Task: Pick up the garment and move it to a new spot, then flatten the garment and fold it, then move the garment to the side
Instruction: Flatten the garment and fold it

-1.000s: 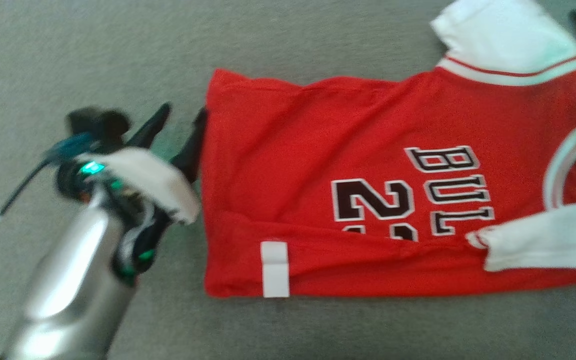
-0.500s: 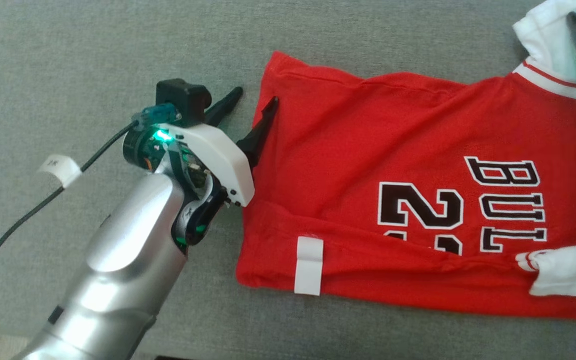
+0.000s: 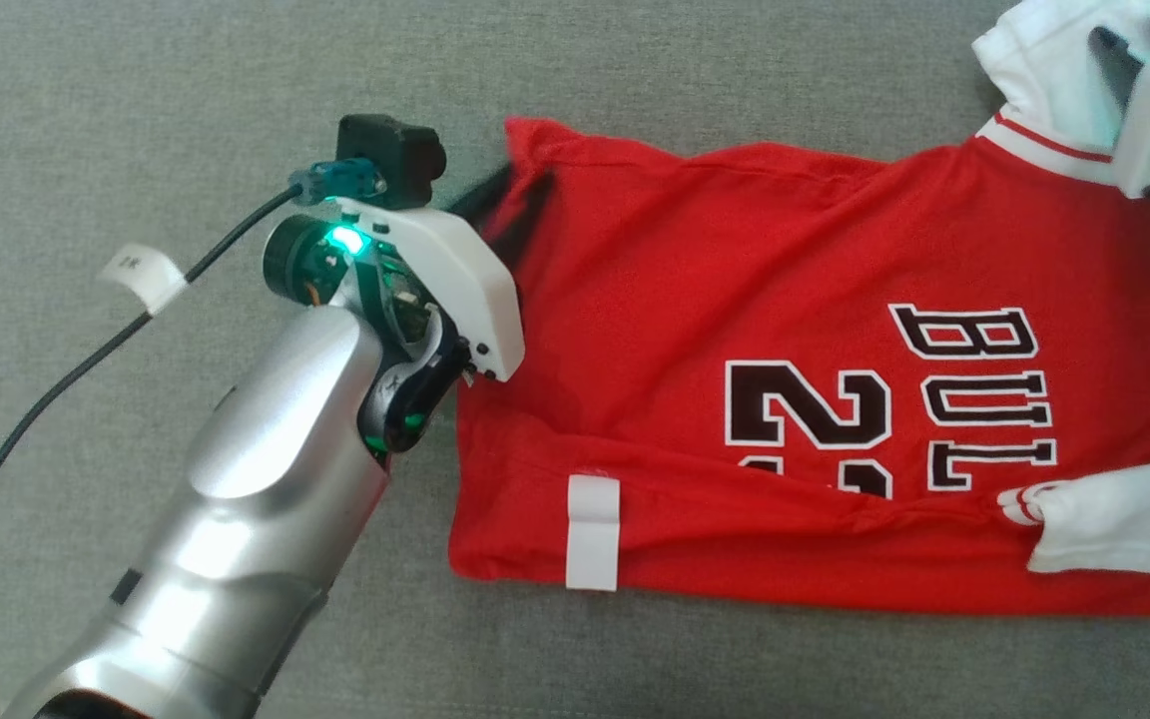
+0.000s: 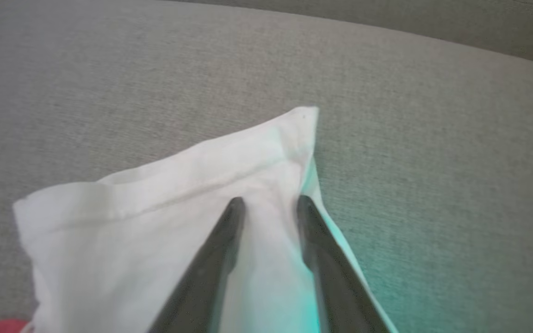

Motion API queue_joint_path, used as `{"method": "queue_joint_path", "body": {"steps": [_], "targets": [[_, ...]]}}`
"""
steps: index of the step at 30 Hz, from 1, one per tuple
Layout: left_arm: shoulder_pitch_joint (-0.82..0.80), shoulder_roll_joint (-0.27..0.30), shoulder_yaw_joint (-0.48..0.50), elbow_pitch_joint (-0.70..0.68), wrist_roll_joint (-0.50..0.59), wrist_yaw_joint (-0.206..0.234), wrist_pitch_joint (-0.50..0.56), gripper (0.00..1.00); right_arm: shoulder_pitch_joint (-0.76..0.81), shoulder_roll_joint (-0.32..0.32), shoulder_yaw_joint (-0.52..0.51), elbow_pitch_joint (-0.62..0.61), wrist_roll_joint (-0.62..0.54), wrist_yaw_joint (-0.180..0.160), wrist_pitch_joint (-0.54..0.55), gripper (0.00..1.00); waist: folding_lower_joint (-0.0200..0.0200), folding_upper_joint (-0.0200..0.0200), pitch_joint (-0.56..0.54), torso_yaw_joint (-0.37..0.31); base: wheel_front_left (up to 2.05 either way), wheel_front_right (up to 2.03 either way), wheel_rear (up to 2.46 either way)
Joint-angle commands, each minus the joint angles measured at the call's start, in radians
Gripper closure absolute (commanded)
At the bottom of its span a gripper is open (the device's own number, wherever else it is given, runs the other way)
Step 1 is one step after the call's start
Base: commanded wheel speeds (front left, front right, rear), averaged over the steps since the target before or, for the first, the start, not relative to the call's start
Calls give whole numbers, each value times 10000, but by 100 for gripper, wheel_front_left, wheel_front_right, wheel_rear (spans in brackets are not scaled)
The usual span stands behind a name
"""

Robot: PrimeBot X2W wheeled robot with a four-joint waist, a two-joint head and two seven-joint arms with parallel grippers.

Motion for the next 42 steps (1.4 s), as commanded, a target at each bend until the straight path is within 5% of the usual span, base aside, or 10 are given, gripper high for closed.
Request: {"method": "queue_joint_path", "body": {"steps": [1, 6, 13, 21, 32, 42], "targets": [[-128, 169, 206, -39, 15, 66, -167, 100, -126, 217, 14, -285, 152, -7, -502, 100, 1, 0, 34, -49, 0, 0, 0], [-236, 666, 1019, -126, -110, 416, -910, 100, -759, 419, -660, -210, 451, -7, -1699, 100, 1, 0, -152, -172, 0, 0, 0], [129, 1235, 1667, -766, -428, 595, -1233, 100, -749, 186, -863, -584, 1077, -7, -1885, 100, 1, 0, -360, -387, 0, 0, 0], [1857, 1713, 1754, -2499, -703, 816, -1321, 100, 1586, -207, -497, -2718, 2184, -7, -1783, 100, 1, 0, -732, -871, 0, 0, 0], [5956, 2809, 2575, -6428, -1389, 2077, -1473, 100, 5737, 417, -1513, -6029, 2623, -7, -1372, 100, 1, 0, -1229, -1551, 0, 0, 0], [7152, 3087, 2689, -7313, -1749, 2423, -1225, 100, 6876, 1010, -1655, -6679, 2424, -7, -839, 100, 1, 0, -1381, -1837, 0, 0, 0]]}}
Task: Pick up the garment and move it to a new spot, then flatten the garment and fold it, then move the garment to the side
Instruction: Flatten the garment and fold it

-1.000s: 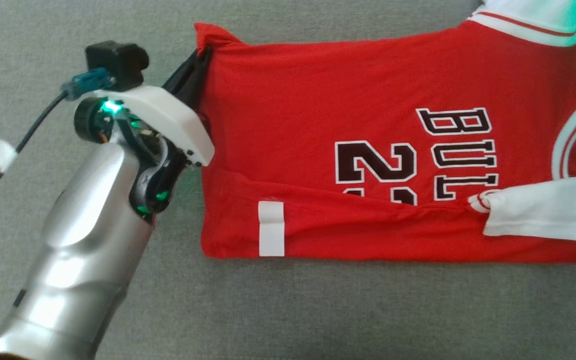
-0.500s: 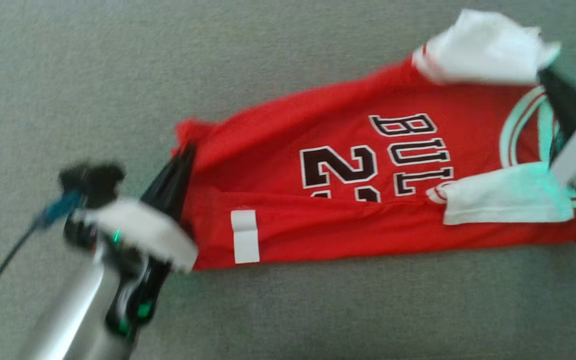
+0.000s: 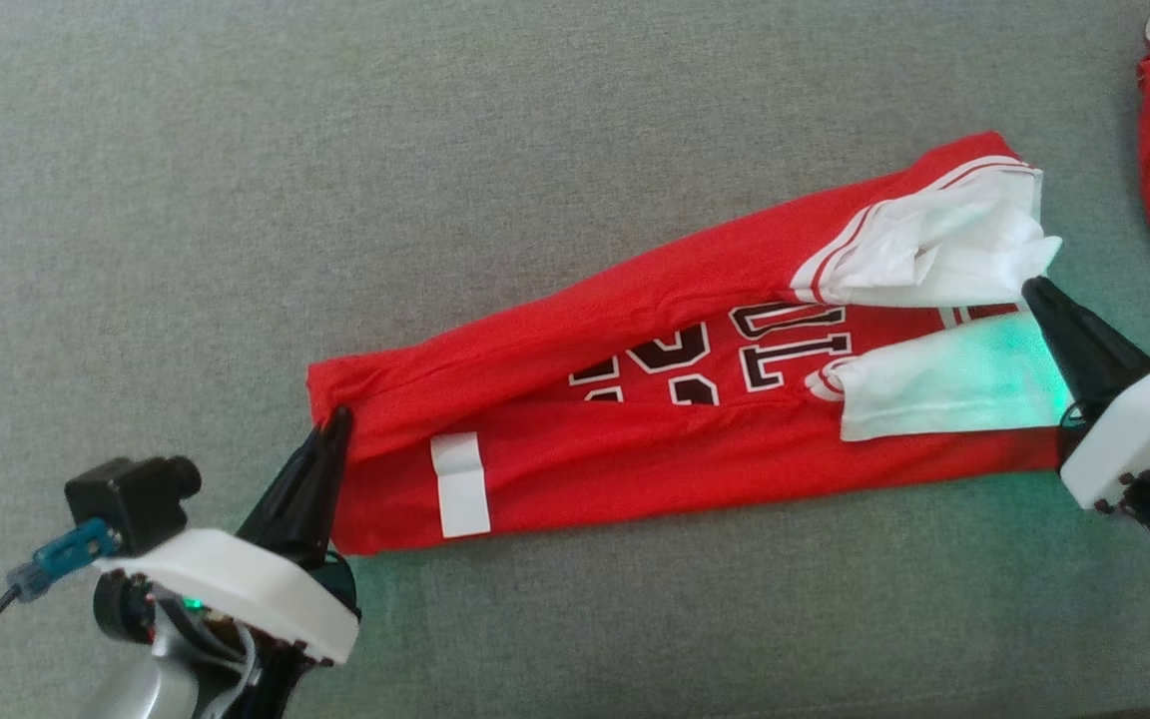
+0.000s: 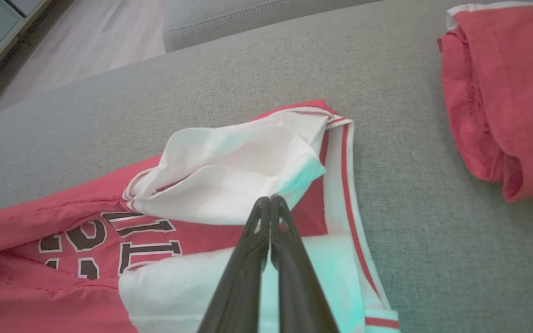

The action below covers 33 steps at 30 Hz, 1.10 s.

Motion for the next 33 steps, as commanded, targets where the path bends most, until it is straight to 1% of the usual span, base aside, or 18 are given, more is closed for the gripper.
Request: {"method": "queue_joint_path", "body": {"steps": [1, 8, 9, 10, 11, 12, 13, 14, 16, 18, 21, 24, 26, 30, 32, 33], "targets": [[-82, 231, 409, -378, -56, 43, -1, 100, 37, -97, 22, -303, -97, -7, 80, 100, 1, -1, -43, -27, 0, 0, 0], [304, 182, 400, -204, -112, 130, -142, 100, 434, -232, -27, -89, 14, -7, 473, 100, 1, -1, -252, -71, 0, 0, 0], [370, 158, 384, -135, -103, 141, -190, 93, 532, -274, 36, -47, 53, -7, 616, 100, 1, -1, -291, -75, 0, 0, 0], [433, 145, 369, -46, -57, 166, -251, 81, 622, -316, 92, -17, 83, -7, 741, 100, 1, -1, -314, -79, 0, 0, 0], [433, 145, 369, -46, -57, 166, -251, 81, 622, -316, 92, -17, 83, -7, 741, 100, 1, -1, -314, -79, 0, 0, 0], [479, 127, 338, 51, 9, 169, -335, 55, 688, -382, 141, 1, 58, -7, 830, 100, 1, -1, -330, -80, 0, 0, 0], [524, 99, 281, 169, 67, 149, -410, 4, 716, -499, 203, -10, -62, -7, 834, 67, 1, -1, -342, -82, 0, 0, 0], [566, 102, 210, 319, 158, 141, -460, 0, 712, -628, 269, -3, -250, -7, 790, 0, 1, -1, -361, -92, 0, 0, 0], [510, 210, 104, 610, 678, 148, -800, 0, 587, -628, 233, 105, -452, -7, 737, 0, 1, -1, -381, -104, 0, 0, 0], [405, 203, 150, 952, 1314, 399, -1400, 0, 287, -447, 88, 158, -573, -7, 629, 0, 1, -1, -381, -104, 0, 0, 0], [280, -185, 346, 1209, 1680, 613, -2453, 0, -249, -151, -172, 383, -914, -7, 579, 0, 1, -1, -363, -73, 0, 0, 0], [97, -251, 420, 1526, 2467, 792, -3604, 0, -776, 135, -326, 964, -1386, -7, 697, 0, 1, -1, -329, -6, 0, 0, 0], [37, -418, 320, 1807, 2868, 887, -4233, 0, -1102, 249, -380, 1507, -1803, -7, 821, 0, 1, -1, -315, 67, 0, 0, 0], [66, -921, 127, 2340, 3309, 805, -4901, 0, -1337, 63, -240, 2601, -2539, -7, 1255, 0, 1, -1, -333, 305, 0, 0, 0], [163, -1178, 119, 2586, 3475, 721, -5018, 0, -1358, -33, -265, 3010, -2644, -7, 1467, 0, 1, -1, -343, 426, 0, 0, 0], [264, -1438, 179, 2828, 3590, 605, -5062, 0, -1396, -75, -285, 3337, -2628, -7, 1645, 0, 1, -1, -352, 543, 0, 0, 0]]}}
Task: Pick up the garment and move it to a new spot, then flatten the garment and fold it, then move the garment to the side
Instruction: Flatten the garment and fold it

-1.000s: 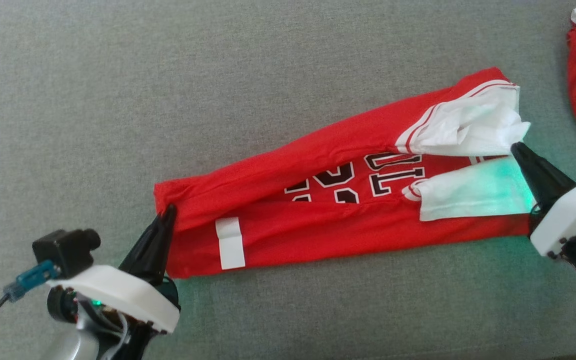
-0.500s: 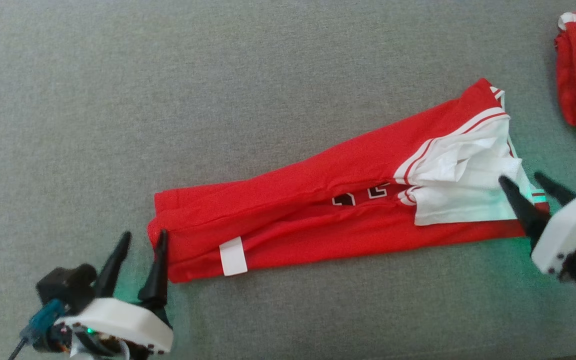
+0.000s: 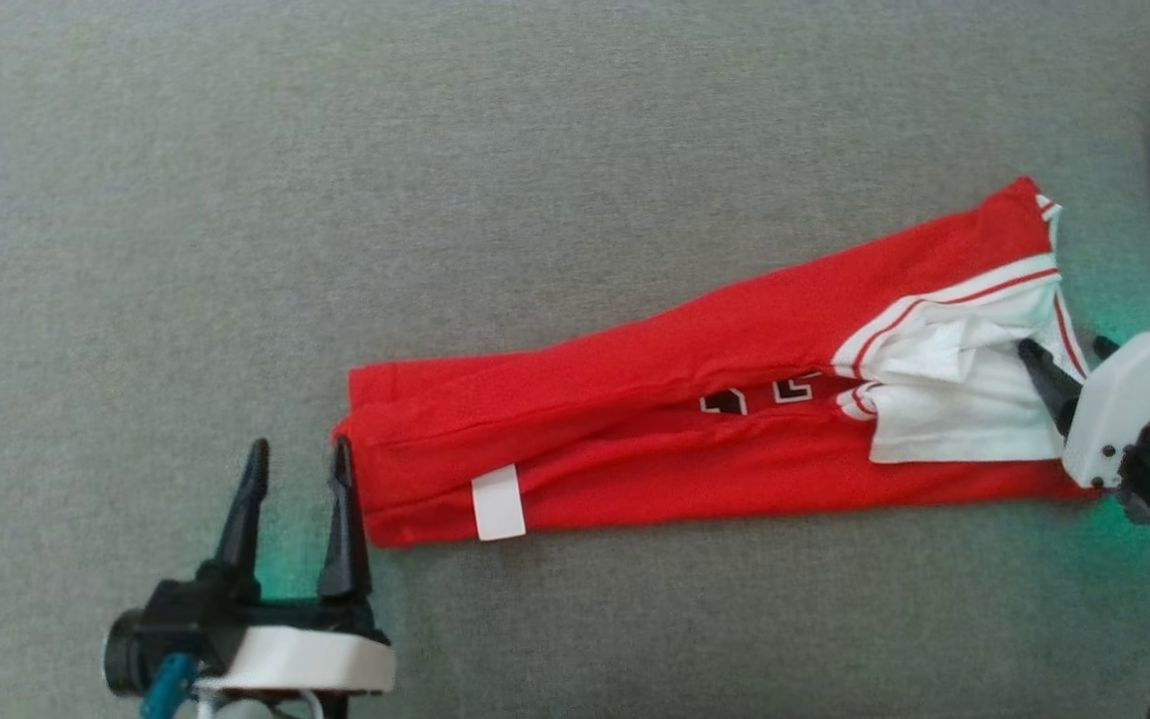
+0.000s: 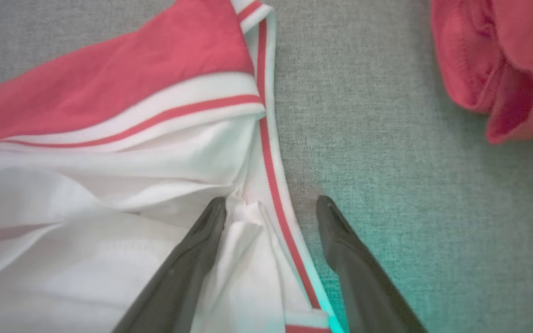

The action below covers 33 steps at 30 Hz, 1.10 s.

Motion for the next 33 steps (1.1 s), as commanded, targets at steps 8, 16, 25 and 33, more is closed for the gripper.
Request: {"method": "queue_joint_path", "body": {"steps": [8, 16, 25, 33], "targets": [[218, -984, 1061, -84, 933, -910, -121, 0, -60, 220, 415, 509, 1120, -9, 1253, 0, 0, -1, -109, 419, 0, 0, 0], [794, -1748, 2136, 254, 1746, -1693, -123, 0, -46, -63, -268, 236, 1512, -9, 837, 100, 0, -1, -481, 387, 0, 0, 0], [1205, -2148, 2698, 537, 2072, -2213, -123, 0, -669, -519, -2121, -182, 1455, -9, 420, 100, 0, -1, -1000, 209, 0, 0, 0], [1572, -2207, 3217, 995, 2266, -2388, -123, 0, -230, -891, -1733, -2154, 1896, -9, 1057, 100, 0, -1, -1535, 19, 0, 0, 0]]}}
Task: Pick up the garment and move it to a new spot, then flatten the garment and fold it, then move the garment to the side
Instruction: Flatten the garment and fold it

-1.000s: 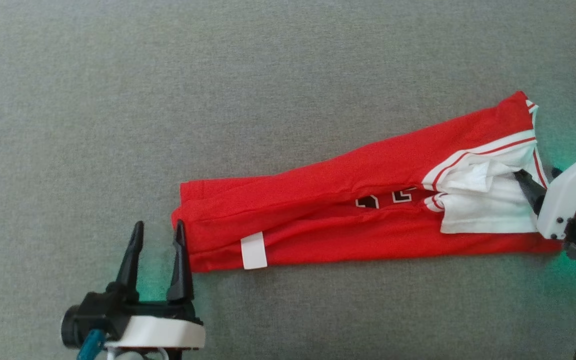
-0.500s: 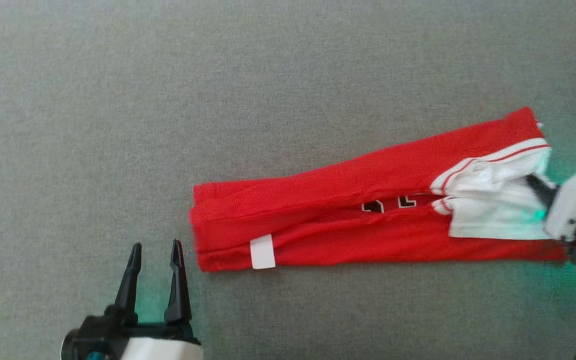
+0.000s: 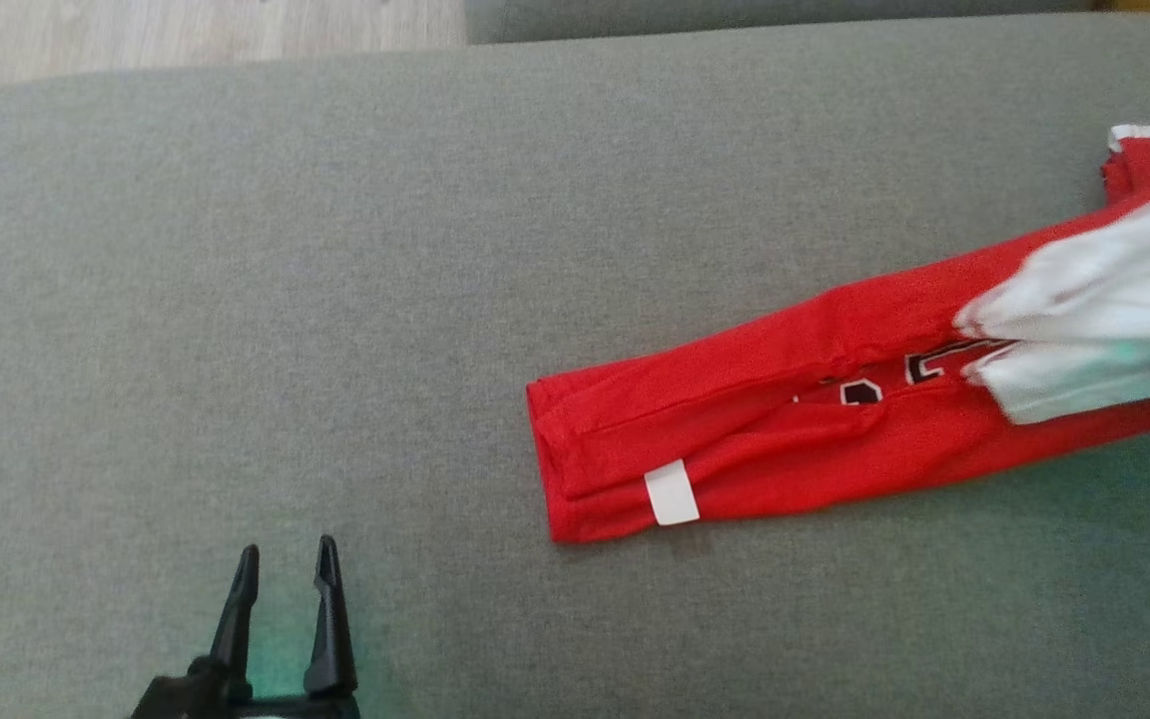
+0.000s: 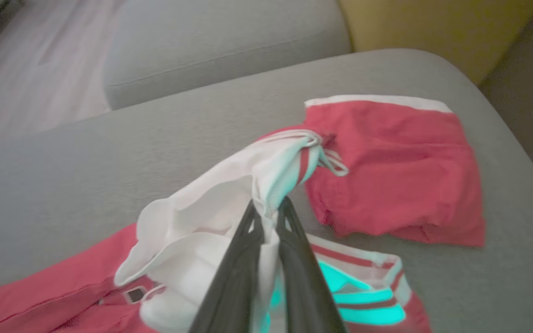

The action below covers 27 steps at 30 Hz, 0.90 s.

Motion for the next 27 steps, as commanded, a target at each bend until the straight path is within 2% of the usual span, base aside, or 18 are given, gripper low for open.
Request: {"method": "queue_joint_path", "body": {"steps": [1, 4, 7, 11, 13, 16, 22, 27], "targets": [[8, -42, 393, -201, 42, 28, -97, 0, 130, -204, 508, -899, 187, -7, 214, 100, 1, -1, -158, -82, 0, 0, 0], [54, -44, 419, -244, 87, 85, -97, 0, 521, 197, 1505, -1842, 478, -7, 635, 100, 1, -1, -283, -118, 0, 0, 0], [22, -45, 433, -298, 131, 107, -97, 0, 822, 876, 2691, -2477, 550, -7, 862, 100, 1, -1, -340, -157, 0, 0, 0], [-36, -45, 456, -335, 278, 95, -97, 0, 958, 2204, 4216, -2197, 385, -7, 407, 100, 1, -1, -380, -188, 0, 0, 0], [-82, -46, 495, -307, 366, 48, -97, 0, 931, 2609, 4802, -1672, 237, -7, -183, 100, 1, -1, -407, -173, 0, 0, 0], [-211, -46, 489, -265, 523, -68, -97, 0, 944, 2782, 5592, -772, 229, -7, -1110, 100, 1, -1, -430, -28, 0, 0, 0], [-336, -46, 499, -154, 668, -169, -97, 0, 580, 2799, 6759, 789, 1717, -7, -3292, 100, 1, -1, -542, 160, 0, 0, 0], [-260, -46, 378, -48, 654, -188, -97, 0, 26, 2800, 7774, 1874, 2689, -7, -4395, 100, 1, -1, -619, 189, 0, 0, 0]]}}
